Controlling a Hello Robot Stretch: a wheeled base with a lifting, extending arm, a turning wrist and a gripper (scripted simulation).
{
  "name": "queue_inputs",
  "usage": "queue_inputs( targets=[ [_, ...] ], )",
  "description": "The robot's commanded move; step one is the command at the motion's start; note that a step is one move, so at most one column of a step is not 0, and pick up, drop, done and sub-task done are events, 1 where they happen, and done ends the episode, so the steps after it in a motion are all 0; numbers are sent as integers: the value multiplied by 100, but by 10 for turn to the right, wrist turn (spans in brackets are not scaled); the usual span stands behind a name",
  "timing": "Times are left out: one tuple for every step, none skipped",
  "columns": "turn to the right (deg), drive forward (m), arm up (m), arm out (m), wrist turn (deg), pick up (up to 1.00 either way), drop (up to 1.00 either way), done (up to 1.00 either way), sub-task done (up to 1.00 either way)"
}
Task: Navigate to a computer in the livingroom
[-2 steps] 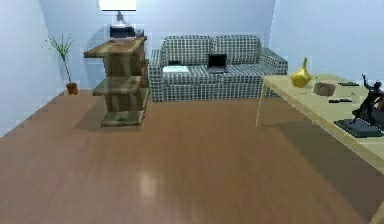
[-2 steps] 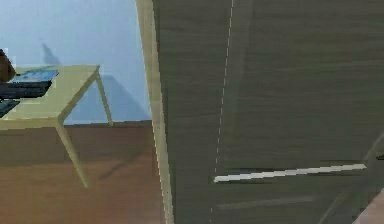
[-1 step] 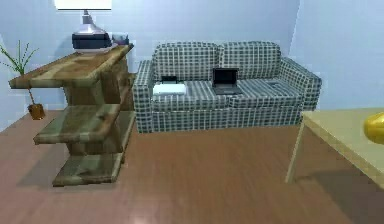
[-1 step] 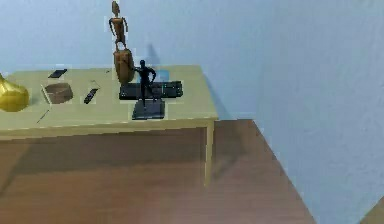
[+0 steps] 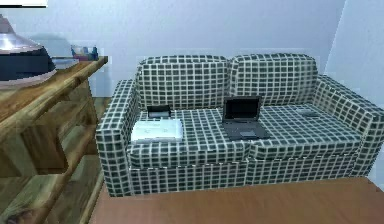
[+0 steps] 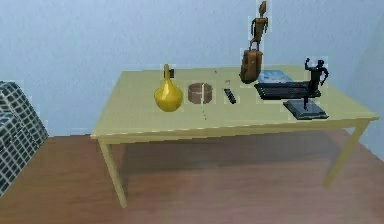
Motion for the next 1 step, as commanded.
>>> queue_inputs(
  targets=[
    [30,0,0,0,0,0,0,0,0]
  ],
)
